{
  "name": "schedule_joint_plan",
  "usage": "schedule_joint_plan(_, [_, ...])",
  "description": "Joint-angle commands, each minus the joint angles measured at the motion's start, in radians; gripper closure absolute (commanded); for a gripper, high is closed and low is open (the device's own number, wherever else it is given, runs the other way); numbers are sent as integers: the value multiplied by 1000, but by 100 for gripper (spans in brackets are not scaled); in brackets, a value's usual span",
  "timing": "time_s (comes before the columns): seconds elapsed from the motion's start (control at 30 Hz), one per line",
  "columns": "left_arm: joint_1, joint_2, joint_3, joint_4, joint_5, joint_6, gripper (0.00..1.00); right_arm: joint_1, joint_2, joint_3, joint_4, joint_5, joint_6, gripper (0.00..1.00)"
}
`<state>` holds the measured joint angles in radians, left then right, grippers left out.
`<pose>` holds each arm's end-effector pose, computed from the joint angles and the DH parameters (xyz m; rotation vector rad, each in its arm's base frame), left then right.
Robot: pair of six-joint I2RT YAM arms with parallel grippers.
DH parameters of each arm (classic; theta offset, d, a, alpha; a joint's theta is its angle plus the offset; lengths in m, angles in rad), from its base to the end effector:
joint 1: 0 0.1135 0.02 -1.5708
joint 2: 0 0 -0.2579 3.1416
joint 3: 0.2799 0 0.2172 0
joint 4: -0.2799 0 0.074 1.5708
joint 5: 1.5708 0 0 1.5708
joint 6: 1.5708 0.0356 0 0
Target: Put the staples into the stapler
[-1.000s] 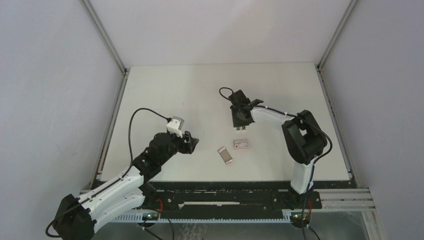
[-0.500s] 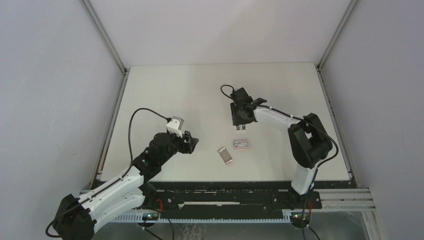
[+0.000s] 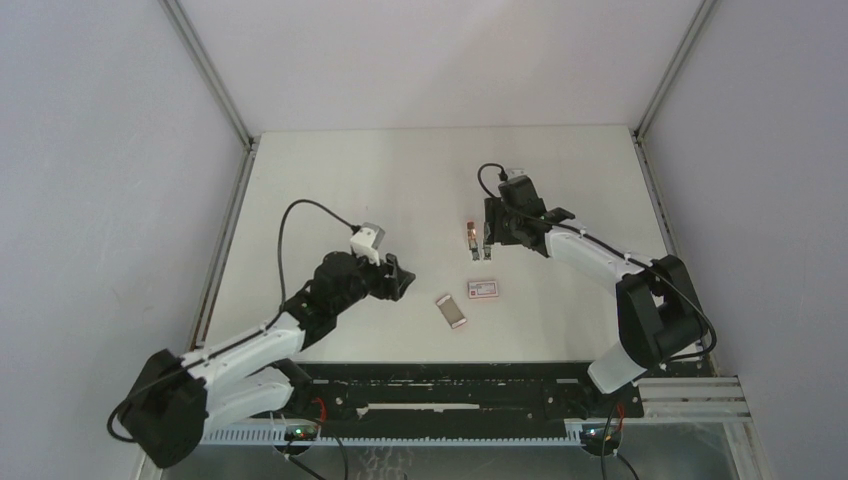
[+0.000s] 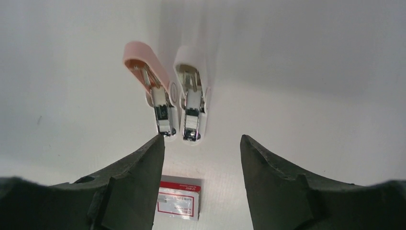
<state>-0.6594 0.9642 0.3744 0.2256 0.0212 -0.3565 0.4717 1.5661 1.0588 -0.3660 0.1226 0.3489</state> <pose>0.1436 -0.1122 0.2201 0.3160 1.9737 -0.6884 0.2698 0.1327 0.2386 -0.0956 2.4453 0.2171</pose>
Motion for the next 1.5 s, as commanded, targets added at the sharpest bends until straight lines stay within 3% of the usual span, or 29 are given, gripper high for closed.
schedule_joint_plan(0.0, [6, 189, 195, 191, 167, -18, 31, -7, -71, -83, 141, -33, 36, 41])
schedule_joint_plan(0.27, [36, 699, 559, 363, 448, -81, 32, -98, -279, -275, 180, -169, 46, 41])
schedule_joint_plan(0.53, [49, 994, 794, 366, 495, -100, 32, -164, -503, -382, 174, -318, 50, 39])
schedule_joint_plan(1.03, [71, 1043, 820, 313, 363, -63, 31, -177, -558, -400, 192, -415, 51, 39])
schedule_joint_plan(1.47, [79, 1174, 945, 314, 517, -130, 35, -183, -549, -401, 197, -446, 49, 40])
